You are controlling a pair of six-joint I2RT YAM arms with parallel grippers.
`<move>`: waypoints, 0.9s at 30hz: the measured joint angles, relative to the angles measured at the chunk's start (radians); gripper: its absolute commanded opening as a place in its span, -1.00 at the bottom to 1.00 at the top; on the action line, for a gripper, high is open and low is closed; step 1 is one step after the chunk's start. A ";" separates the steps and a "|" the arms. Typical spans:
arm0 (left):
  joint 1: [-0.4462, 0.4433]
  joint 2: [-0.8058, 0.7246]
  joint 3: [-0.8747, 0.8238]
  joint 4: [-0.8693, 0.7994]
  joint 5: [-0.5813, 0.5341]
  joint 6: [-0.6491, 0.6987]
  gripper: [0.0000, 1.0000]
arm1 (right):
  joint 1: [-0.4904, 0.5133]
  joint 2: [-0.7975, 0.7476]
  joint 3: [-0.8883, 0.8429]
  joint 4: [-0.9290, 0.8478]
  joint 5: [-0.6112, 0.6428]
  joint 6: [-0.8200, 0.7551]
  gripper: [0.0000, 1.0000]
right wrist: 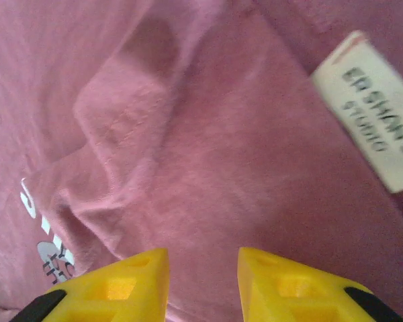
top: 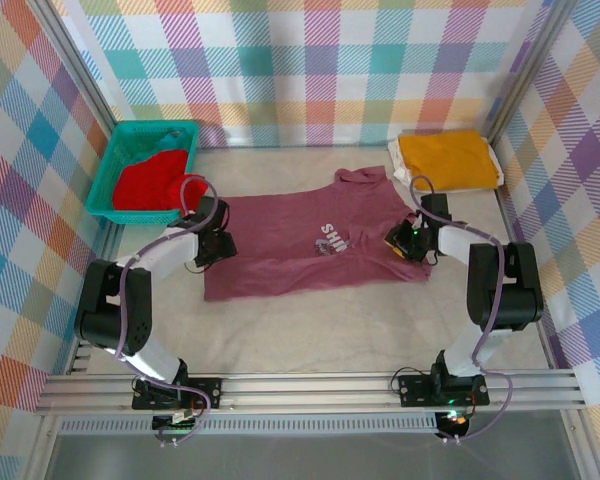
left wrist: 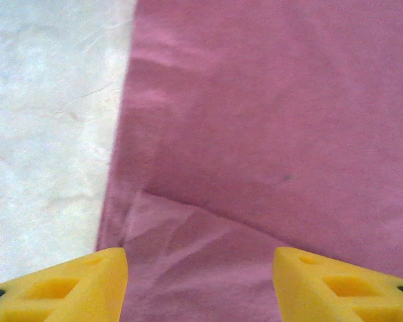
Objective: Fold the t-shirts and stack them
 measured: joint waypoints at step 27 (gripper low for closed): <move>0.009 0.090 -0.001 -0.010 -0.033 0.028 -1.00 | -0.017 0.031 -0.016 0.071 -0.049 0.026 -0.33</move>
